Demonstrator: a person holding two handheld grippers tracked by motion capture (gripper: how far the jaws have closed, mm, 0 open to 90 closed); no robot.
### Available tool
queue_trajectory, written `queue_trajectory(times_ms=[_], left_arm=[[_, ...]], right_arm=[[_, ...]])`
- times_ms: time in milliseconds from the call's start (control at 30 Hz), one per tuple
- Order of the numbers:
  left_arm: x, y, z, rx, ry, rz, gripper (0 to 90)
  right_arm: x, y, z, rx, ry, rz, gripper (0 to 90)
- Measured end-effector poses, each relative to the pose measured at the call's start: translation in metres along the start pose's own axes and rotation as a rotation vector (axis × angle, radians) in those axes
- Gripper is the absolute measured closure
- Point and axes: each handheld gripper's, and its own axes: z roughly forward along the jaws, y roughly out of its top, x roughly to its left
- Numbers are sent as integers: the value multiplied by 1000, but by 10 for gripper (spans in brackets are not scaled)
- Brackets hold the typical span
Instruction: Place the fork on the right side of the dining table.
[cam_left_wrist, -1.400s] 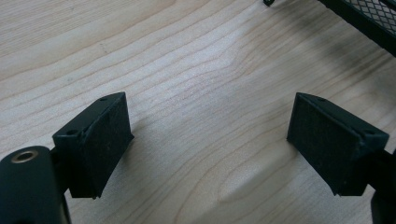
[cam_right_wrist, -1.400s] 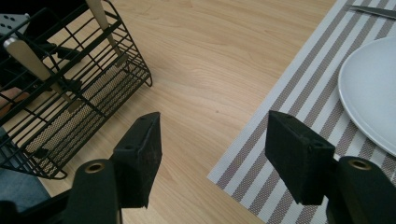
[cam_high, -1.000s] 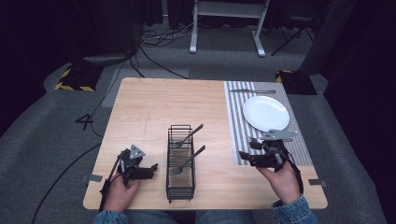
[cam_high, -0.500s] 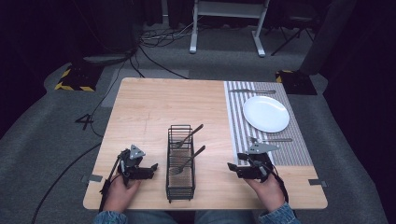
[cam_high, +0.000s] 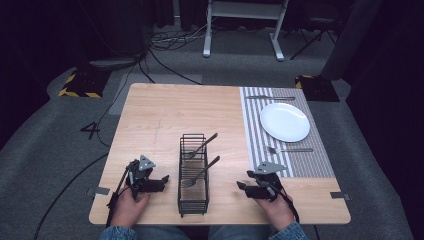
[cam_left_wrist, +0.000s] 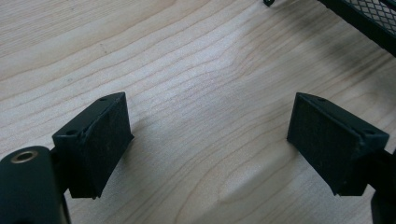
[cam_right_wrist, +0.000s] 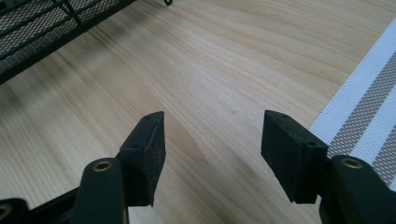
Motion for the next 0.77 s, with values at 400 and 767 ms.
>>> queue_trajectory(times_ms=[400, 767], left_arm=[[0, 0, 0, 0, 0, 0, 135], [0, 0, 0, 0, 1, -6, 135]], right_arm=[[7, -10, 11, 3, -17, -41, 386], [13, -13, 17, 15, -6, -82, 107]])
